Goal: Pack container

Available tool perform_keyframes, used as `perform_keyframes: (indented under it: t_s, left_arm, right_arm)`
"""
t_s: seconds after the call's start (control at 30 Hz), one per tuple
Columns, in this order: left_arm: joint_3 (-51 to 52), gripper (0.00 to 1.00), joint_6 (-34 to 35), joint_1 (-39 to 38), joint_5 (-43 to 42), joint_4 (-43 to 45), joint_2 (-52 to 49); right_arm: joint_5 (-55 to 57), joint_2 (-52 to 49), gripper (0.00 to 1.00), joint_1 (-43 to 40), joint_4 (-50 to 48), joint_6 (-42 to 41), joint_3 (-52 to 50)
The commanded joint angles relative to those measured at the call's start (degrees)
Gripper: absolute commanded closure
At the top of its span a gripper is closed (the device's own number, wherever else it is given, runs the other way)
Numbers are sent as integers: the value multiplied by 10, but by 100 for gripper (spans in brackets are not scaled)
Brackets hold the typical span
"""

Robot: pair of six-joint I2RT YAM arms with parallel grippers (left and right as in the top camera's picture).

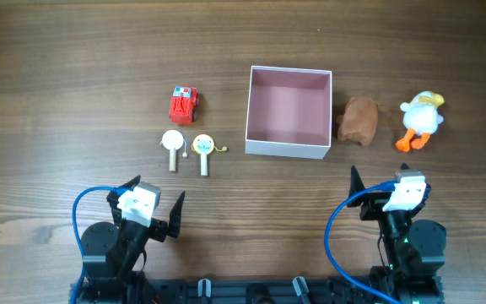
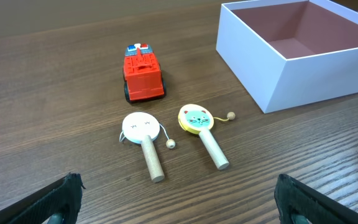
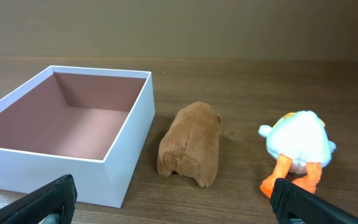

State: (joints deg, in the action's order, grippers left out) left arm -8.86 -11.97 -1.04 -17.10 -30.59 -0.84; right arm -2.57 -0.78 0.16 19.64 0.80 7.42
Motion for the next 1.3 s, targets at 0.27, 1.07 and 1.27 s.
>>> perform_keyframes:
  t_s: [0.27,1.07,1.27]
  left_arm:
    - [3,0,-11,4,-11,2,5]
    - [3,0,-11,4,-9,3,5]
    - [3,0,-3,4,-179,16,5]
  right_arm:
    - [-1,2,0,-2,-1,7,-4]
    - [-76,2,0,-2,-16,-78,-4]
    - [-170,2,0,-2,-17,-349,-4]
